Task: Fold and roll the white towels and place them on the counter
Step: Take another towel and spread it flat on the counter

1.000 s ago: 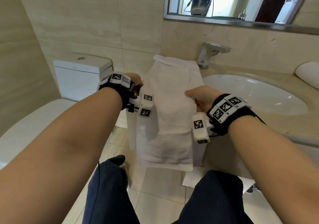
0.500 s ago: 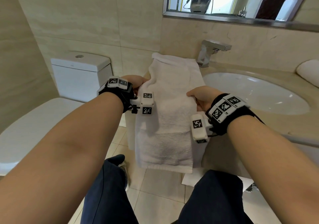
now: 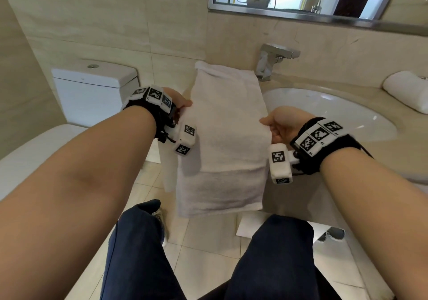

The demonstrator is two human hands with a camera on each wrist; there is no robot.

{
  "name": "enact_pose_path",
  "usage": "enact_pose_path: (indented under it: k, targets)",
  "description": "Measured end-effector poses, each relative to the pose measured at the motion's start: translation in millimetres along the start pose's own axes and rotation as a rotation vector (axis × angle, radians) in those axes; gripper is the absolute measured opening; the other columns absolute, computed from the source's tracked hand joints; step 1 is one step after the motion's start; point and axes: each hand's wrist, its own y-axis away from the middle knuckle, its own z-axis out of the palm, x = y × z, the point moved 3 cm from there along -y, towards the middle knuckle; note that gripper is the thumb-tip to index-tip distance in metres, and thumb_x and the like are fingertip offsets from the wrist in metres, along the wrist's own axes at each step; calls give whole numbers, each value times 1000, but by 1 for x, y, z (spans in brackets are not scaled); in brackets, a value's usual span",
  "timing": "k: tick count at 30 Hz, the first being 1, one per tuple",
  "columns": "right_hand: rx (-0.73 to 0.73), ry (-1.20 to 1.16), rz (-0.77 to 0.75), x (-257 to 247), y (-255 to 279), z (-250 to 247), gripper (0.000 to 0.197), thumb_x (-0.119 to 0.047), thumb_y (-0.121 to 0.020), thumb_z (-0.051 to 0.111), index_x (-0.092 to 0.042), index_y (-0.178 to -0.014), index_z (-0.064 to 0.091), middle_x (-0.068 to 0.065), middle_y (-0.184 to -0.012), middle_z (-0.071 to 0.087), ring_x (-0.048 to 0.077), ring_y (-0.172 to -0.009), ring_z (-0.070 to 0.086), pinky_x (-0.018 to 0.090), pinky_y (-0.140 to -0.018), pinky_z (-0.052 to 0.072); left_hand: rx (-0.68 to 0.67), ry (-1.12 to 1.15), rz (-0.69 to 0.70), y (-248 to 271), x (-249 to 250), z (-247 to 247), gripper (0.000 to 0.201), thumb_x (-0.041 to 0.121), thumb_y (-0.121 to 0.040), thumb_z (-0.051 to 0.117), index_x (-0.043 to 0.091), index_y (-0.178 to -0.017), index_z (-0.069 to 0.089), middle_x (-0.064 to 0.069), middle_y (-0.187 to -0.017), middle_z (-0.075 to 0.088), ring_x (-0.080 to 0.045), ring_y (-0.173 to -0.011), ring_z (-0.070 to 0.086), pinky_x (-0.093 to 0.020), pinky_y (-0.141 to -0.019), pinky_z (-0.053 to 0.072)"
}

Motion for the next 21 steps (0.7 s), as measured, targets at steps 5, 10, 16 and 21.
enact_pose_path:
  k: [5, 10, 16, 21]
  targets:
    - [26, -44, -69, -6, 2, 7, 18, -21, -95, 54, -4, -96, 57, 10, -60, 63, 19, -40, 60, 22, -37, 48, -77, 43, -23, 7, -3, -5, 49, 26, -82, 72, 12, -42, 49, 0, -29, 41, -13, -19, 35, -13, -34, 33]
    - [102, -50, -181, -9, -5, 14, 16, -22, -90, 63, -8, -96, 61, 8, -75, 64, 21, -58, 61, 23, -46, 50, 2, -23, -55, 13, 11, 2, 45, 36, -88, 62, 0, -64, 50, -11, -48, 49, -20, -42, 50, -22, -42, 39]
    - [152, 105, -216, -9, -7, 16, 24, -19, -93, 58, -10, -73, 49, 10, -74, 56, 24, -62, 54, 37, -69, 48, -142, 172, -106, -6, 7, 9, 74, 40, -54, 85, 2, -110, 56, -17, -111, 65, -33, -101, 63, -46, -91, 51]
    - [144, 110, -204, -9, -10, 12, 21, -20, -95, 55, -7, -79, 52, 11, -79, 57, 26, -69, 57, 46, -84, 50, -132, 359, -42, 8, 10, 3, 28, 24, -73, 78, 6, -92, 66, -13, -93, 71, -26, -79, 67, -37, -74, 56]
